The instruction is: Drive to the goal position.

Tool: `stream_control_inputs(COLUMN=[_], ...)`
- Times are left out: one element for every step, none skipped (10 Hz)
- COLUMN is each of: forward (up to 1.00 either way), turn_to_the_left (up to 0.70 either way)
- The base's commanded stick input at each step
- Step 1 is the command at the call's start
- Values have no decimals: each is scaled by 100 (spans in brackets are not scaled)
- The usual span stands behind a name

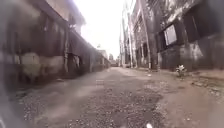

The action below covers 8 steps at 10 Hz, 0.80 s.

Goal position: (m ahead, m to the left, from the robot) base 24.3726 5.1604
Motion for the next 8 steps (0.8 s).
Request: stream_control_inputs(forward=[100,100,100,100,100,100,100,100], turn_to_the_left=[0,0,0,0,0,0,0,0])
